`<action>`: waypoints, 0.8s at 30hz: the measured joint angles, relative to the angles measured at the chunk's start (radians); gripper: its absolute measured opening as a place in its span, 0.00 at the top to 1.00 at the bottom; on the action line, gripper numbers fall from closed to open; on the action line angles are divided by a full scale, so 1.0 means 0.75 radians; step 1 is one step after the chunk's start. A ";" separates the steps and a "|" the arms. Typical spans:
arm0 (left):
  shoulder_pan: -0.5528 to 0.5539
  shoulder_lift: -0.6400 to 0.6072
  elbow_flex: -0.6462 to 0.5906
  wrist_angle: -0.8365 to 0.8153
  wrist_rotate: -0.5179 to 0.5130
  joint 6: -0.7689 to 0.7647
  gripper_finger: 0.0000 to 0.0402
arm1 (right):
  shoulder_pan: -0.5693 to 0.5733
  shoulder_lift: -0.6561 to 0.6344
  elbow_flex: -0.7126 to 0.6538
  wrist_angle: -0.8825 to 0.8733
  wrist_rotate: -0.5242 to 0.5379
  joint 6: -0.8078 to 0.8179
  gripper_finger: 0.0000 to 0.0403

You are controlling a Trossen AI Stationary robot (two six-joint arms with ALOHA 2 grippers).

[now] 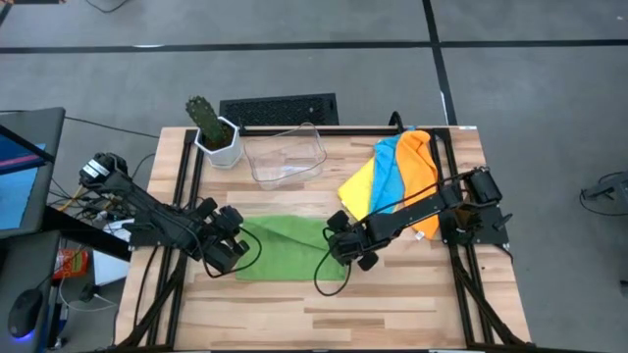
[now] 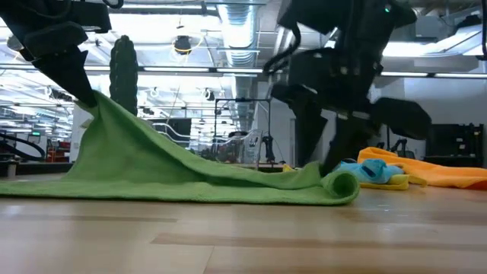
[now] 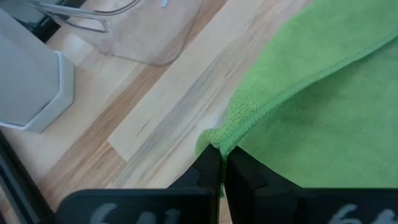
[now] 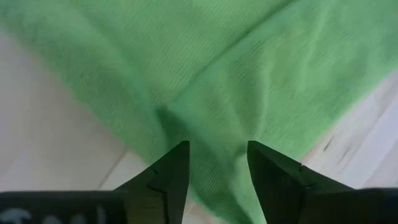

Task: Fold microfiber towels
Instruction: Fold the green microfiber cloth

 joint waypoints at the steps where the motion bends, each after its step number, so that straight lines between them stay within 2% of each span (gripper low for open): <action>1: 0.000 0.000 0.000 -0.002 0.000 0.000 1.00 | 0.003 0.000 0.001 0.011 0.000 0.004 0.54; 15: 0.002 0.000 0.000 -0.003 -0.003 0.001 1.00 | -0.001 0.000 -0.004 0.090 -0.054 -0.001 0.58; 24: 0.002 0.000 0.000 -0.003 -0.004 0.001 1.00 | 0.001 0.001 -0.004 0.104 -0.110 -0.001 0.65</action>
